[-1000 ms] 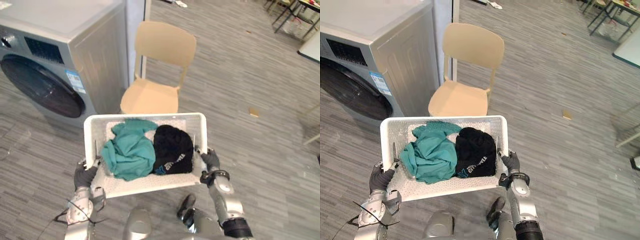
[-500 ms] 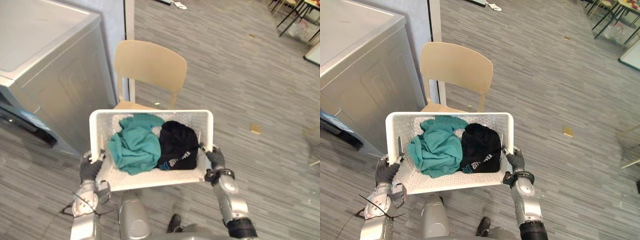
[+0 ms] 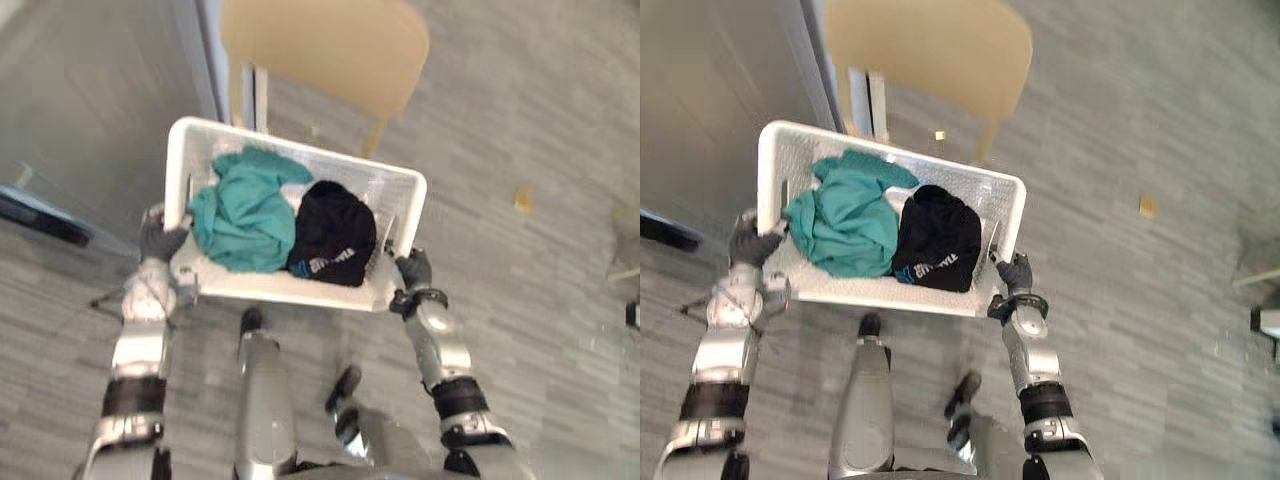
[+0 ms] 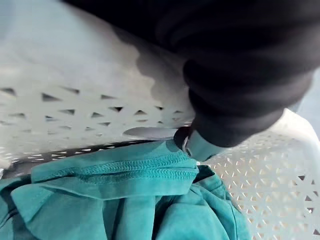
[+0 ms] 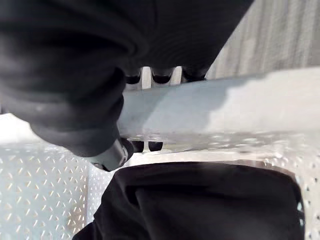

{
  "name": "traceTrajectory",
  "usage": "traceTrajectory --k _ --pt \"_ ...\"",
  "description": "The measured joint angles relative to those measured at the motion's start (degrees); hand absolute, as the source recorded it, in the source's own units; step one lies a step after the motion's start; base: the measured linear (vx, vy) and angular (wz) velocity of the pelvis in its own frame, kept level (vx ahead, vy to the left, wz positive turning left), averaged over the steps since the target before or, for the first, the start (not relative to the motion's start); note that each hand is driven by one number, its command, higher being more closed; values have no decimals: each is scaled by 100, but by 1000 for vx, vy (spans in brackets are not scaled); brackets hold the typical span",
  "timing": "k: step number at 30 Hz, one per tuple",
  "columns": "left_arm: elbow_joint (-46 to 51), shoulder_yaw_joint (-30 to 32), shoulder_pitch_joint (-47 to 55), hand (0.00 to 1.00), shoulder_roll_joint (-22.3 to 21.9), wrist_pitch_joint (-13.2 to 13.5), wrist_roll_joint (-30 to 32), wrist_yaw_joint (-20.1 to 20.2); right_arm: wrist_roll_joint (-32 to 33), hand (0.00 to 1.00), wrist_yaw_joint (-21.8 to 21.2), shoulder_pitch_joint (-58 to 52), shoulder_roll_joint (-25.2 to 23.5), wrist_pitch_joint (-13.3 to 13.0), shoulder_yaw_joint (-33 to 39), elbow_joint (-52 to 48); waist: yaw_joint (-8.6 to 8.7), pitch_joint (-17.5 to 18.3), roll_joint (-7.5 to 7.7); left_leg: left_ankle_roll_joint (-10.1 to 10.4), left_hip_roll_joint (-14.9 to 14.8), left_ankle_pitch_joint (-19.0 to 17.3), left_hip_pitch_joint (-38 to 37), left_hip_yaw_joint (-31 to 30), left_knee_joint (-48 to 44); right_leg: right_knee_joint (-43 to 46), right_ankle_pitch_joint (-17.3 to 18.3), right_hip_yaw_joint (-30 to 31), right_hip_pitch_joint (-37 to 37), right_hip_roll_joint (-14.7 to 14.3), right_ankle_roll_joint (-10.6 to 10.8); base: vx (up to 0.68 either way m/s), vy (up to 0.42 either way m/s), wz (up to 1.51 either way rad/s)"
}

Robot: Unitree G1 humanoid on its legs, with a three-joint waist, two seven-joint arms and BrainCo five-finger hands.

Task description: Pick up the laundry basket with both hands and put the clothes into the washing machine.

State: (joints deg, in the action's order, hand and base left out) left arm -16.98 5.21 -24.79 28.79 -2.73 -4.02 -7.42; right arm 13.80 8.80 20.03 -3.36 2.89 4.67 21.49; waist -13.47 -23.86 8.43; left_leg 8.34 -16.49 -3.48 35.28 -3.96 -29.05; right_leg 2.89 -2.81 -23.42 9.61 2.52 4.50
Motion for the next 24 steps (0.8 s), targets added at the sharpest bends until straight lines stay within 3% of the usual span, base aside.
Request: traceTrajectory --k 3,9,15,16,20,24 --pt "-476 -546 -1202 100 448 -184 9 4 148 100 123 421 121 24 81 18 8 -264 87 -95 -107 97 362 -102 -184 68 -124 -83 282 -105 38 29 -45 -13" --pt "-1336 -992 -3249 100 605 -108 4 106 610 100 309 1352 292 -159 440 9 30 -438 84 -68 -304 108 991 -367 -291 206 -199 -412 739 -288 -61 9 -50 -5" --pt "-1730 -975 -3660 100 831 58 -468 106 864 100 372 1813 390 -404 364 17 15 -558 98 31 -386 259 1220 -413 -67 234 -199 -651 1041 -347 -63 32 -79 -2" --pt "-2107 -956 -3925 100 869 89 -847 125 885 100 380 2275 519 -479 342 318 13 -559 100 110 -453 426 1220 -441 236 410 -197 -909 1202 -349 -65 65 -104 5" --pt "-2328 -941 -4110 100 868 98 -929 239 925 100 380 2587 672 -514 320 646 11 -561 103 124 -483 533 1219 -416 435 437 -182 -974 1264 -349 -87 26 -35 3" --pt "-2655 -944 -4417 100 932 68 -923 431 1057 100 359 2911 754 -518 267 1062 26 -577 144 157 -554 584 1231 -354 536 538 -24 -1188 1283 -344 -280 22 -30 9"
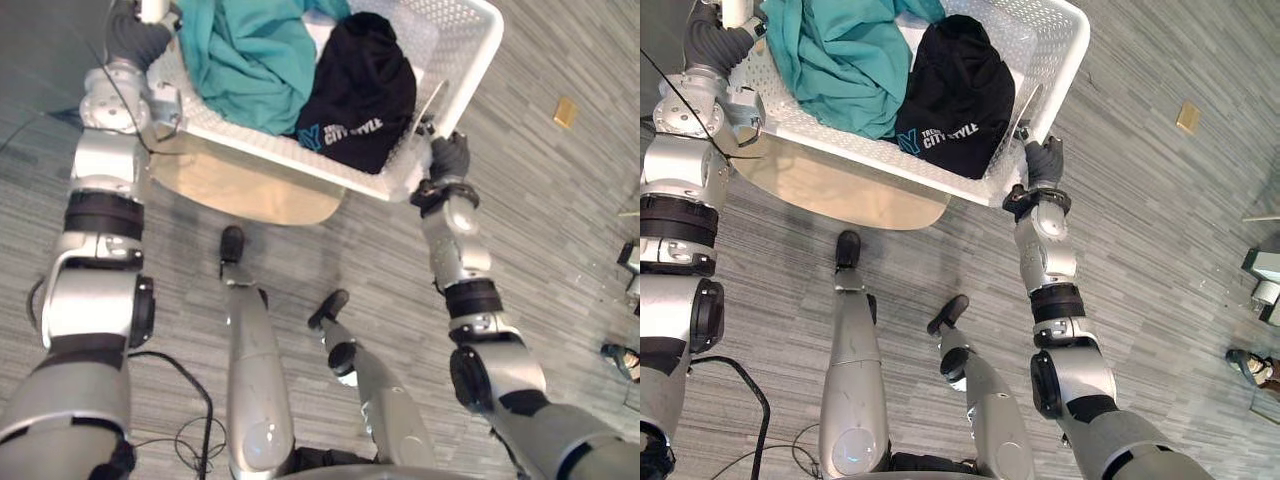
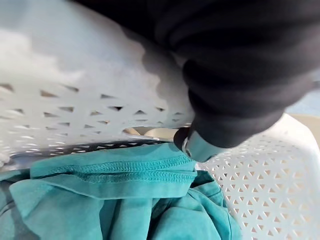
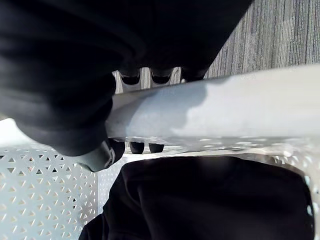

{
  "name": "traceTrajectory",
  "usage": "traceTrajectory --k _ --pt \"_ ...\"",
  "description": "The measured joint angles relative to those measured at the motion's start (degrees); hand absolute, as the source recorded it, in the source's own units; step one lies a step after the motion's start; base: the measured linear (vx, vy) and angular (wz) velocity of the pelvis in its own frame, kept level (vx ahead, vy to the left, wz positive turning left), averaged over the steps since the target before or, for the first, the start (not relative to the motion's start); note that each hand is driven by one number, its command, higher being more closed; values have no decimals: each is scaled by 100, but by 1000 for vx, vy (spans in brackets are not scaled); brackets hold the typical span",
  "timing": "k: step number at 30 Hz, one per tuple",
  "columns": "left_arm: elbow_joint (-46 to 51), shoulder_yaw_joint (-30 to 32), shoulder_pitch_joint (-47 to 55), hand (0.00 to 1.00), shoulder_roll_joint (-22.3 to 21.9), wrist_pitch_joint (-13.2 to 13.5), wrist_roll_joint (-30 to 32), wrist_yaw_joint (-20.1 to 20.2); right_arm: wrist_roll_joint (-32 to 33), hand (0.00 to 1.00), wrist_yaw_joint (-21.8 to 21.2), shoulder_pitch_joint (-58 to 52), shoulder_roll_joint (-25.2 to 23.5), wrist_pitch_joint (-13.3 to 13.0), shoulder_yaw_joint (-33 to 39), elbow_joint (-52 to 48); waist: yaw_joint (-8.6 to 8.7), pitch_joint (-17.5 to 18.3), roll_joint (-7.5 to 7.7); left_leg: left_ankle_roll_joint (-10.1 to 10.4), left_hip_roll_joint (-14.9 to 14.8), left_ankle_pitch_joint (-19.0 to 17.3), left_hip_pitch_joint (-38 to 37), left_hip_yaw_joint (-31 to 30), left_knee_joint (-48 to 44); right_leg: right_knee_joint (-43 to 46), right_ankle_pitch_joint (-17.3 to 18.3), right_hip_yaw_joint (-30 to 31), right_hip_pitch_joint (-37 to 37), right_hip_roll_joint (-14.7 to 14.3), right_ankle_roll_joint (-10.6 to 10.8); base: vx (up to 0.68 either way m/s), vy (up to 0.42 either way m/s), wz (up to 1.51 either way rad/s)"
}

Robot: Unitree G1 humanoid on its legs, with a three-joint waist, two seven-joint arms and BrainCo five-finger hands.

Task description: Pick up the laundry basket with both hands and put the clothes into the washing machine.

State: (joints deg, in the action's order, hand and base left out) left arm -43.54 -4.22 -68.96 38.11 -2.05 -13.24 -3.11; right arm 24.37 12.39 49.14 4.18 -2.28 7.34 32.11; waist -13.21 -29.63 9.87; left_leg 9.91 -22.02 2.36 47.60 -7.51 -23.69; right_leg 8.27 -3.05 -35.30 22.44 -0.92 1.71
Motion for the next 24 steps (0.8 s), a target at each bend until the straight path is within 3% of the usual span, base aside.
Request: traceTrajectory --k 9,10,12,13,20,24 --pt "-292 -6 -439 100 55 -30 44 152 287 100 -67 774 273 -61 -27 782 -20 5 8 19 -97 286 190 -56 155 -36 92 -471 123 -76 -47 36 -34 2" --pt "-358 -6 -513 100 51 -58 44 168 316 0 -115 880 317 -61 -27 917 -22 5 8 24 -96 305 206 -61 167 -36 98 -534 138 -72 -57 36 -4 -2" --pt "-432 -2 -583 100 50 -94 46 168 339 0 -161 964 337 -61 -27 1014 -28 5 8 25 -88 325 211 -62 182 -35 110 -563 146 -75 -86 22 -9 -1" --pt "-445 32 -621 0 50 -151 45 166 445 0 -268 996 353 -61 -26 1078 -27 6 8 35 -88 345 211 -62 218 -35 114 -574 157 -80 -86 62 -29 0" --pt "-588 584 -812 0 -74 -186 34 121 707 0 -635 1195 376 -34 22 1466 -19 7 11 38 -85 554 160 -105 387 -24 95 -690 166 -92 -119 93 -46 4" --pt "-754 839 -869 0 -81 -464 41 -27 715 0 -836 1209 365 357 10 1756 -85 7 11 37 -78 554 -14 -95 391 42 145 -718 22 -57 -191 121 -19 8"
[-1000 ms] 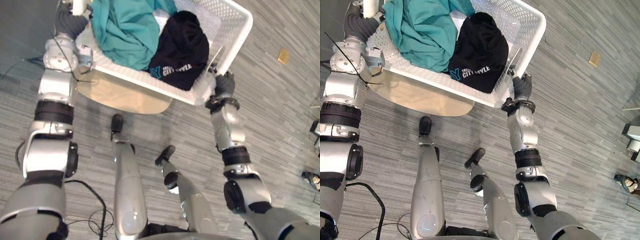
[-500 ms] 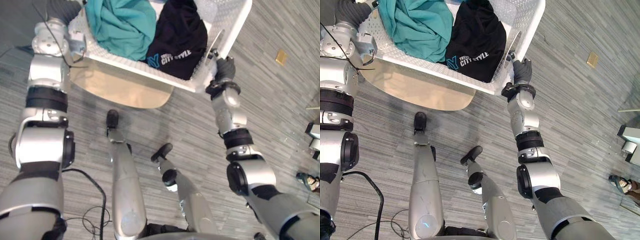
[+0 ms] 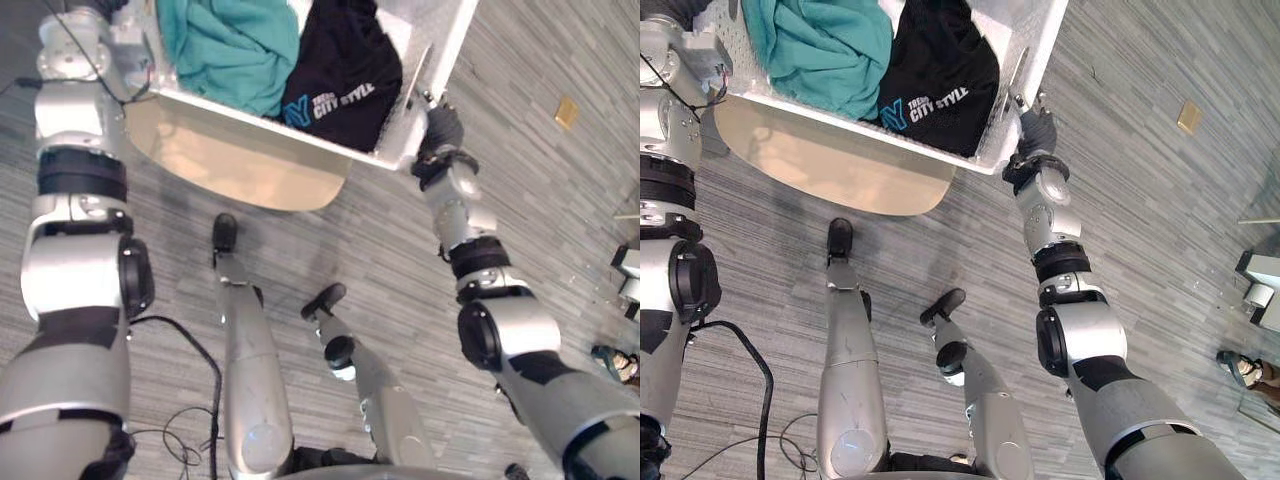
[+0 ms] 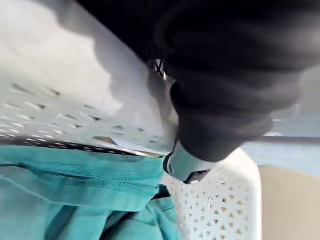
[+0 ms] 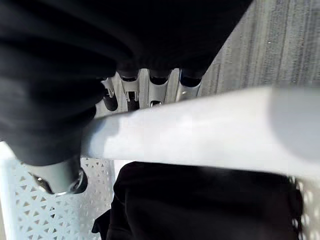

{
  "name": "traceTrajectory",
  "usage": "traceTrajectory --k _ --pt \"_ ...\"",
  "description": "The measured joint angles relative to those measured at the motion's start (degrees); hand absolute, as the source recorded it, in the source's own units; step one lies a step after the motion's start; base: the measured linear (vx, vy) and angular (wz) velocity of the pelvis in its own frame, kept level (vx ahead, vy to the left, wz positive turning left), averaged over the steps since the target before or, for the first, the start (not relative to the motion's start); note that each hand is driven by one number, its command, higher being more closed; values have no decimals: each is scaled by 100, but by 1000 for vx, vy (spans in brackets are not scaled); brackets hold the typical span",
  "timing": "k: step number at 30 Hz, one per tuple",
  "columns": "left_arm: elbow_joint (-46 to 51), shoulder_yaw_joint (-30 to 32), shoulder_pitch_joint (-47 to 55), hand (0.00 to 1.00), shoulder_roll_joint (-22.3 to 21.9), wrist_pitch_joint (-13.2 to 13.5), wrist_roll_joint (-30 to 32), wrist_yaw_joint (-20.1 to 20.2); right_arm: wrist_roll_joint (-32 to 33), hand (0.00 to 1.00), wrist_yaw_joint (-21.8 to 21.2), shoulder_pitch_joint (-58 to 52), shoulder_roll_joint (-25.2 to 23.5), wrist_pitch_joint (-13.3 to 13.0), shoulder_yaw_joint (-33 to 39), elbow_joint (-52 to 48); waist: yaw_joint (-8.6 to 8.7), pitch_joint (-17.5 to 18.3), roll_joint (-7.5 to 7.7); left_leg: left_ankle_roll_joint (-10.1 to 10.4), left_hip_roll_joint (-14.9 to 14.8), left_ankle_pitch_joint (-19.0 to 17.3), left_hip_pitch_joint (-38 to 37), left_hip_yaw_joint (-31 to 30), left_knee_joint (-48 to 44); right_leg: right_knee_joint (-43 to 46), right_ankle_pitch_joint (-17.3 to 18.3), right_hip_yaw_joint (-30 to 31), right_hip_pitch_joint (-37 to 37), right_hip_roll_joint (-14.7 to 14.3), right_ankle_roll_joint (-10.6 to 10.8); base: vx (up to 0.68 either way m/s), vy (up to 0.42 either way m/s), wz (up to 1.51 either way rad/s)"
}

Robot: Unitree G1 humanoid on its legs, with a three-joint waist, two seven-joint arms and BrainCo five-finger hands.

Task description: Pick up the laundry basket with both hands and put the clothes into the washing machine.

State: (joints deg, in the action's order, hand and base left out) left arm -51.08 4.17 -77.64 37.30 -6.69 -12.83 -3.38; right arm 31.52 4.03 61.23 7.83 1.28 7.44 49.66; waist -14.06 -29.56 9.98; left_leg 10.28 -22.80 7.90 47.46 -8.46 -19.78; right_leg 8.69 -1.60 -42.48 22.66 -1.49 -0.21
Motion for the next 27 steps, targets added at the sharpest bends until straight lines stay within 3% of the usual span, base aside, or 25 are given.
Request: traceTrajectory --k 3,6,9,13,21,24,27 --pt "-37 76 111 0 15 -107 -2 -46 68 0 -196 -297 -71 276 -93 95 -131 0 0 6 4 4 -248 15 87 111 90 -29 -157 56 -21 112 -29 13" --pt "274 266 527 0 73 -41 -5 -39 135 0 -390 -571 -77 397 -178 58 -149 2 2 13 79 8 -512 56 281 292 332 -63 -314 188 6 89 -37 24" --pt "705 321 997 0 394 120 -5 -29 165 0 -545 -864 -62 429 -177 54 -257 2 2 27 88 14 -740 122 358 445 465 -40 -434 253 7 50 -36 13" --pt "967 416 1496 0 826 223 -8 55 154 0 -742 -1267 21 487 -177 50 -272 2 2 31 92 13 -1009 140 384 617 624 -42 -655 307 16 42 -34 13" --pt "2168 506 2667 0 872 449 -306 57 161 0 -808 -1860 412 461 -169 -631 -279 8 2 5 114 -3 -1458 332 589 855 808 28 -866 454 3 9 -8 3" --pt "2646 578 2996 0 905 546 -474 -58 170 0 -804 -2185 533 426 -142 -953 -358 13 -1 4 161 -5 -1724 436 695 961 911 82 -996 550 32 33 -10 3" --pt "3420 1014 3705 0 913 728 -619 -181 334 0 -806 -2726 547 375 -116 -1663 -378 133 -9 -2 194 -103 -2049 525 677 959 993 169 -1289 591 107 62 -18 6"
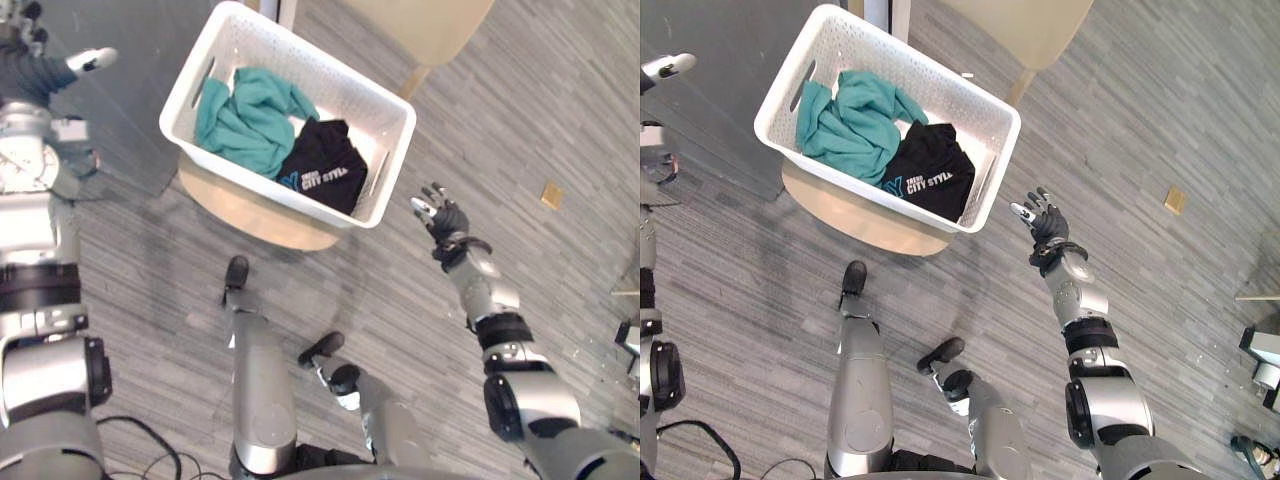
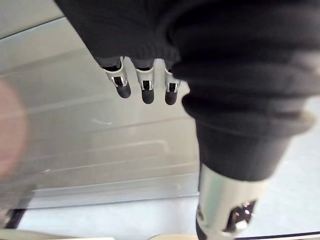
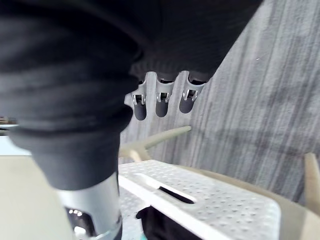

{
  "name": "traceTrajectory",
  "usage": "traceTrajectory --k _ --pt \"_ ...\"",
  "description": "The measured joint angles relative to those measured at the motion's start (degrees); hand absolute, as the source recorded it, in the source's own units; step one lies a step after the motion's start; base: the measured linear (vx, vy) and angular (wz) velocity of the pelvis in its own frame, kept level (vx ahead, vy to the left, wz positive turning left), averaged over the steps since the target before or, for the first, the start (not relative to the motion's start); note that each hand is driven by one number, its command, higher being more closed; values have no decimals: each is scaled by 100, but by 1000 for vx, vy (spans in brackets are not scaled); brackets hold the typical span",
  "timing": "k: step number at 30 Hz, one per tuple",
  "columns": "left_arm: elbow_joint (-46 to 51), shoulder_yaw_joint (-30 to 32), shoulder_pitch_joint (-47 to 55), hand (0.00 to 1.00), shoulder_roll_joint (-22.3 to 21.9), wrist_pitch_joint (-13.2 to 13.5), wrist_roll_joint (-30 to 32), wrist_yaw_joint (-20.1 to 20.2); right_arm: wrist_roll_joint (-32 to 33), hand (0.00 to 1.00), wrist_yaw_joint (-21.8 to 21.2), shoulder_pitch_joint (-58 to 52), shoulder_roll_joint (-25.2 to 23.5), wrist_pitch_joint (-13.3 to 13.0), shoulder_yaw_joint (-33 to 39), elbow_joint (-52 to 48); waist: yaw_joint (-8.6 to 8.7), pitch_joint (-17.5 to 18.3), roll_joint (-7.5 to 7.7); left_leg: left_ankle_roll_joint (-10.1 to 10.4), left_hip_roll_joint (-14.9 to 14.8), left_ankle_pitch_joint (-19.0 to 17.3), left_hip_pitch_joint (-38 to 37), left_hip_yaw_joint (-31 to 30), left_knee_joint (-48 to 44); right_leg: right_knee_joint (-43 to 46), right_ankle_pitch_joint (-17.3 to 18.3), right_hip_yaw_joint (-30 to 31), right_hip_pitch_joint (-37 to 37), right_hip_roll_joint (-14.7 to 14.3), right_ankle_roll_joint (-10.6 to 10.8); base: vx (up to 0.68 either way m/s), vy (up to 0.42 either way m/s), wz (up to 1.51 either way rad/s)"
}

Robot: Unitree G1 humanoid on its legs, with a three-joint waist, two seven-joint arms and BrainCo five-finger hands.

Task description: Pick up the laundry basket with both hands and put the clothes into the washing machine.

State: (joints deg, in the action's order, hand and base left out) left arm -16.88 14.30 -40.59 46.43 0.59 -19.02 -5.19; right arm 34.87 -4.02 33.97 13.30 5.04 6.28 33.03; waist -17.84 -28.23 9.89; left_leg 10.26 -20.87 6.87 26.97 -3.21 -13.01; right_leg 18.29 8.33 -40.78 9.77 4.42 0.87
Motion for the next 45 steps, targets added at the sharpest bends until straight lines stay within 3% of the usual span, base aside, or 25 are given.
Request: traceTrajectory --k 3,7,9,11,15,18,19,20,21,22,23,25,26,27,28,29,33,35,37,39,41,42,43,44,45 --pt "776 618 1528 0 -41 207 -54 -40 228 0 -89 -876 84 -154 41 -725 72 552 -83 69 74 -176 -26 -47 -171 2 67 3 -90 28 25 105 -4 4" --pt "966 1258 3081 0 -143 323 -49 -33 273 0 -255 -2026 87 -357 110 -944 130 1024 -134 -24 213 -312 -416 -65 -250 -85 216 276 -573 40 182 104 -10 26" --pt "1095 1770 3789 0 -389 398 -49 -6 206 0 -391 -2569 79 -359 235 -986 131 1147 -238 83 197 -470 -632 -127 -363 -271 230 298 -913 -59 197 55 -23 18" --pt "1199 2416 4693 0 -938 486 -42 31 26 0 -596 -3276 68 -356 478 -979 125 1384 -336 100 195 -570 -828 -164 -361 -543 229 299 -1201 -162 201 3 -18 17" --pt "1169 2891 5915 0 -2063 484 -59 262 -224 0 -752 -4079 21 -360 757 -619 123 1718 -431 63 231 -462 -996 -234 19 -692 256 218 -1343 -227 240 5 -27 21" --pt "702 2603 6099 0 -2734 451 -178 494 -665 0 -743 -4270 21 -338 996 262 150 1768 -414 -399 480 -63 -1069 -320 642 -270 604 -90 -1179 55 253 -5 -39 67" --pt "214 2505 6061 0 -2919 412 -250 567 -871 0 -738 -4146 -12 -326 1130 999 189 1772 -414 -1003 525 -150 -1030 -50 873 -203 668 -267 -1124 166 257 -33 -15 83" --pt "-370 2398 5949 0 -2999 339 -316 643 -1094 0 -686 -3964 -99 -314 1358 1776 276 1790 -340 -1332 523 -386 -862 469 714 -357 576 -473 -1106 294 138 -33 -28 85" --pt "-653 2372 5841 0 -3090 299 -325 654 -1150 0 -651 -3874 -126 -312 1527 2146 312 1829 -280 -1328 490 -387 -694 756 289 -352 512 -583 -1084 352 144 6 -7 67" --pt "-1050 2361 5765 0 -3265 279 -350 665 -1273 0 -592 -3759 -150 -315 1803 2640 301 1846 -369 -1359 455 -411 -506 1082 -457 -256 466 -693 -1065 438 151 98 37 51" --pt "-1567 2348 5687 0 -3486 220 -342 710 -1527 0 -501 -3616 -173 -246 2135 3094 325 1783 -577 -1400 366 -749 -460 1634 -1127 -60 465 -792 -1107 499 152 99 77 74" --pt "-2246 1952 5648 0 -3795 218 -268 766 -1837 0 -404 -3551 -210 -96 2313 3470 515 1668 -894 -1514 422 -325 -497 2070 -1000 638 667 -905 -912 726 -192 -17 62 90" --pt "-2441 1876 5548 0 -3840 220 -217 766 -1966 0 -396 -3521 -243 -95 2348 3519 648 1726 -842 -1401 552 -167 -596 1892 -556 126 698 -849 -812 537 -195 -131 -57 140" --pt "-2872 1901 5264 0 -4070 196 -56 746 -2183 0 -346 -3421 -367 -109 2533 3600 859 1704 -848 -1567 512 -966 -436 2201 -1679 -626 24 -1121 -831 399 -139 -137 -89 115" --pt "-2994 1865 5243 0 -4168 188 -34 757 -2225 0 -281 -3374 -400 -115 2524 3595 808 1686 -878 -1419 426 -1243 -541 2285 -2068 -612 -2 -1149 -869 425 -178 -41 -38 93" --pt "-3214 1829 5237 0 -4344 176 29 733 -2245 0 -210 -3277 -415 -115 2520 3582 789 1683 -873 -1007 393 -1509 -890 2338 -2177 -546 -15 -1152 -856 521 -178 -19 53 20" --pt "-3333 1455 5177 0 -4583 194 240 474 -2287 0 -40 -3070 -560 -144 2442 3575 1005 1756 -1009 -796 321 -1511 -1338 2531 -1509 53 -13 -1914 -892 1101 -179 -12 215 104" --pt "-3298 1245 5102 0 -4543 263 247 320 -2395 0 28 -3010 -682 -211 2403 3591 1100 1753 -990 -816 557 -1511 -1388 3046 -1281 419 -33 -2440 -1048 1515 -213 -11 328 135" --pt "-3264 1019 5043 0 -4555 309 276 250 -2495 0 24 -2901 -794 -233 2163 3582 1074 1723 -1049 -923 754 -1588 -1370 3044 -1098 148 -15 -2483 -1019 1513 -187 -57 267 82" --pt "-3254 950 4990 0 -4581 315 396 228 -2674 0 24 -2712 -822 -227 1813 3573 1026 1704 -1083 -946 847 -1600 -1261 3008 -1140 165 -354 -2486 -1079 1602 -135 -66 232 46" --pt "-3257 671 5006 0 -4728 314 535 229 -2856 0 32 -2718 -809 -217 1486 3535 1033 1675 -1104 -1065 1285 -1594 -1492 2945 -838 818 -349 -2505 -1197 2185 -153 -64 267 68" --pt "-3254 531 5046 0 -4733 332 650 241 -2931 0 34 -2792 -810 -210 1302 3537 1039 1654 -1068 -1202 1575 -1584 -1679 2737 -671 1380 -340 -2339 -1253 2607 -223 -34 234 82" --pt "-3257 419 5066 0 -4705 350 748 238 -3005 0 29 -2819 -823 -213 1272 3540 1083 1635 -1062 -1276 1674 -1615 -1748 2625 -648 1630 -195 -2098 -1184 2757 -291 -60 205 115" --pt "-3305 196 5061 0 -4552 376 975 228 -3134 0 1 -2836 -890 -251 1034 3541 1087 1591 -974 -1391 1863 -1615 -1711 2345 -696 1724 357 -850 -872 2592 -194 -53 66 117" --pt "-3323 142 5055 0 -4471 377 1072 225 -3182 0 4 -2796 -881 -291 911 3494 1128 1554 -923 -1462 1967 -1583 -1694 2210 -718 1784 561 4 -667 2326 -165 -67 26 118"
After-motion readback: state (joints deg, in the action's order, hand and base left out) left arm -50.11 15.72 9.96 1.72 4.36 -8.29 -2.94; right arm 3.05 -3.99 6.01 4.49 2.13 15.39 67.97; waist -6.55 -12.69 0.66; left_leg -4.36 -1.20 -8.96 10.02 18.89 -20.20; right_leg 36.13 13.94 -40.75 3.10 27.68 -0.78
